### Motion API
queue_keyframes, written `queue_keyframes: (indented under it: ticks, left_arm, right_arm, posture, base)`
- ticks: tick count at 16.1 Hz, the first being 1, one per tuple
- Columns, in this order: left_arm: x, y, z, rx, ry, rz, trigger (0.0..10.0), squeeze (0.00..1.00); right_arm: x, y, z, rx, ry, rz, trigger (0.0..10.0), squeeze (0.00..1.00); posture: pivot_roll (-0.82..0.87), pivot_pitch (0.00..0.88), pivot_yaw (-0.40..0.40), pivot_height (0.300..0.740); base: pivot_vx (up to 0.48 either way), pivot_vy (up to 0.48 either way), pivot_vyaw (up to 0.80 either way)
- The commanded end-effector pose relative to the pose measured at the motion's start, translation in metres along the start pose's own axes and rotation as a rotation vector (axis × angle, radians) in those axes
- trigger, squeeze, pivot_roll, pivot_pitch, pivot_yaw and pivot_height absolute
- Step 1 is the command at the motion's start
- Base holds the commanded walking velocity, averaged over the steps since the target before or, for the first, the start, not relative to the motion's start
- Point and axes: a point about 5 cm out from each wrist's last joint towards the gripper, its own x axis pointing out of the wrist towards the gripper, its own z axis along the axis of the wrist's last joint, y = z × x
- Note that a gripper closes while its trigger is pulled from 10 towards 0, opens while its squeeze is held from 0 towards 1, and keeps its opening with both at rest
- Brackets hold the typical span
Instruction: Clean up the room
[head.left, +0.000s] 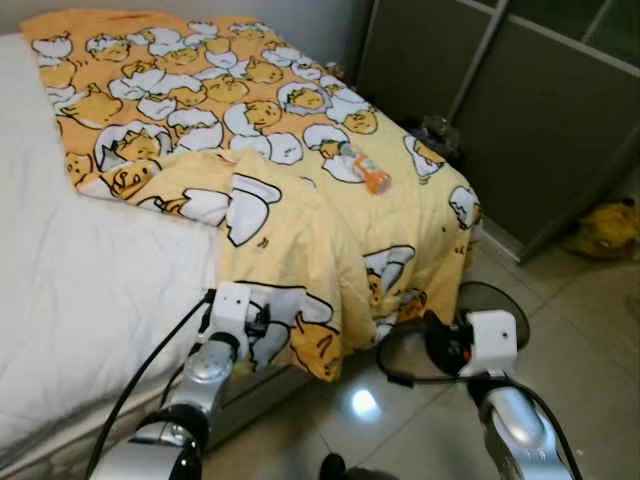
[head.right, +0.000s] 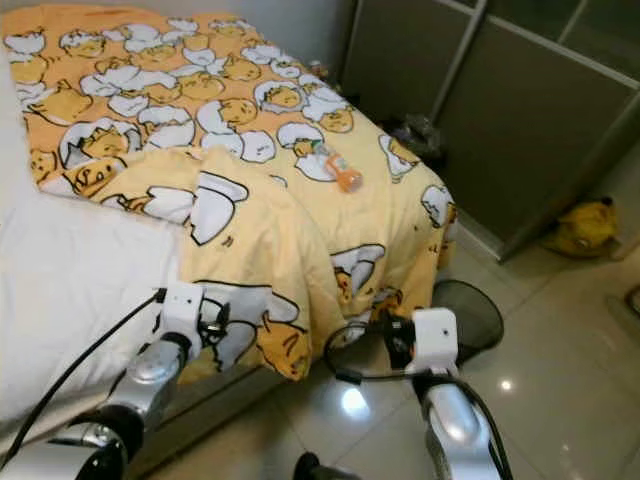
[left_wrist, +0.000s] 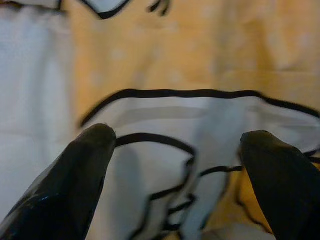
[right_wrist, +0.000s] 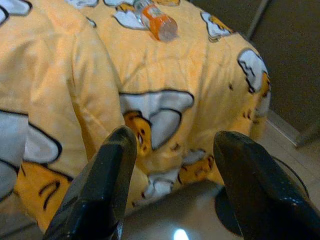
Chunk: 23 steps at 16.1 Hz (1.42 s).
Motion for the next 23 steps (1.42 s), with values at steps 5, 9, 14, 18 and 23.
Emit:
queue_keyframes:
  ticks: [5, 9, 14, 18, 23]
  left_arm:
    - [-0.005, -0.001, -0.012, -0.018, 0.038, 0.086, 10.0, 0.00]
    - [-0.007, 0.011, -0.010, -0.066, 0.002, 0.173, 10.0, 0.00]
    - [-0.002, 0.003, -0.005, -0.083, 0.006, 0.134, 10.0, 0.00]
    - [0.003, 0.001, 0.003, -0.041, 0.021, 0.117, 10.0, 0.00]
    - [0.008, 0.004, 0.003, -0.082, 0.132, 0.111, 6.9, 0.00]
  right_arm:
    - [-0.021, -0.008, 0.000, -0.021, 0.059, 0.009, 10.0, 0.00]
    - [-0.034, -0.007, 0.000, -0.034, 0.099, 0.030, 10.0, 0.00]
    - [-0.041, -0.007, -0.001, -0.043, 0.128, 0.048, 10.0, 0.00]
    - [-0.044, -0.011, 0.001, -0.051, 0.138, 0.035, 10.0, 0.00]
    - [-0.050, -0.014, 0.004, -0.056, 0.144, 0.022, 10.0, 0.00]
  posture:
    - [-0.17, 0.113, -0.171, 0.740]
    - [-0.18, 0.115, -0.187, 0.740]
    - [-0.19, 0.118, -0.198, 0.740]
    - [-0.21, 0.127, -0.194, 0.740]
    - [-0.25, 0.138, -0.192, 0.740]
  base:
    - [0.000, 0.000, 0.00]
    - [0.000, 0.000, 0.00]
    - [0.000, 0.000, 0.00]
    - [0.000, 0.000, 0.00]
    - [0.000, 0.000, 0.00]
